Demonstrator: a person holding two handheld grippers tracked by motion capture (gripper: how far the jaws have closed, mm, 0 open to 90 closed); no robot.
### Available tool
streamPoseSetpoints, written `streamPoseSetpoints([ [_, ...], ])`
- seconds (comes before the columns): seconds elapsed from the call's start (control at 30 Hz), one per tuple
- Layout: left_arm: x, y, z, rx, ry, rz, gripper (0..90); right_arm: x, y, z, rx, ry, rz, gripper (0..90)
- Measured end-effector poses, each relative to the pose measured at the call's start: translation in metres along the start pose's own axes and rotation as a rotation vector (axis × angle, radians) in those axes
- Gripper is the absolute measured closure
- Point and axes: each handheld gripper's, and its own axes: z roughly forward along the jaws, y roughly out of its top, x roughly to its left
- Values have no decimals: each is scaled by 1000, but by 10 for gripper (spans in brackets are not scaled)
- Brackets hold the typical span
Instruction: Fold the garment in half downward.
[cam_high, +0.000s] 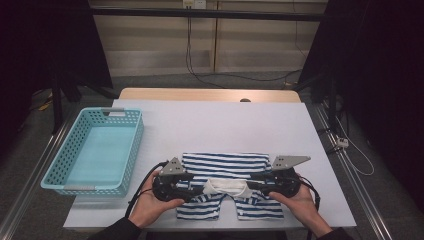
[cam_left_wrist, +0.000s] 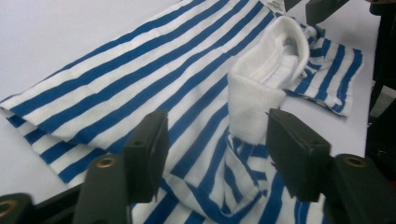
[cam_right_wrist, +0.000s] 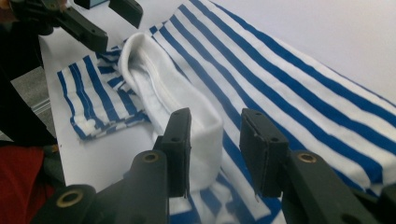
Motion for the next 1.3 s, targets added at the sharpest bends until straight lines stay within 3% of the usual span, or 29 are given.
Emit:
streamPoseSetpoints([
  [0.27,0,14,8,-22,-5,-17,310,-5,10,15,31,27,-5,633],
  [0.47,5,23,18,-24,-37,-35,403,-8,15,25,56,41,-10,635],
  [0.57,4,25,25,-12,-49,-25,410,-8,14,27,71,45,-12,626],
  [0.63,1,24,28,-13,-70,-43,424,-7,13,27,79,49,-8,631],
  [0.67,1,24,28,8,-63,-22,424,-6,11,27,86,55,-5,637],
  [0.73,-3,24,30,7,-72,-33,446,-5,9,27,96,61,-8,672],
  [0.83,-6,24,29,18,-91,-9,505,-1,7,25,92,79,-24,729],
  [0.9,-9,23,28,21,-106,-3,588,2,7,22,85,75,-30,766],
  [0.93,-10,22,29,12,-99,-15,589,3,7,20,81,76,-31,783],
  [1.0,-10,22,28,20,-117,17,620,5,6,18,77,82,-32,823],
  [1.07,-13,21,28,41,-123,5,636,7,5,17,73,88,-39,844],
  [1.1,-13,21,27,53,-129,28,639,8,5,16,72,88,-39,852],
  [1.13,-14,18,30,22,-151,13,646,8,5,16,72,87,-43,858],
  [1.17,-16,18,28,50,-128,36,646,10,5,15,71,92,-44,864],
  [1.23,-16,16,29,62,-125,49,661,11,6,14,64,97,-52,871],
  [1.3,-18,15,28,61,-121,44,699,13,6,13,65,103,-54,874],
])
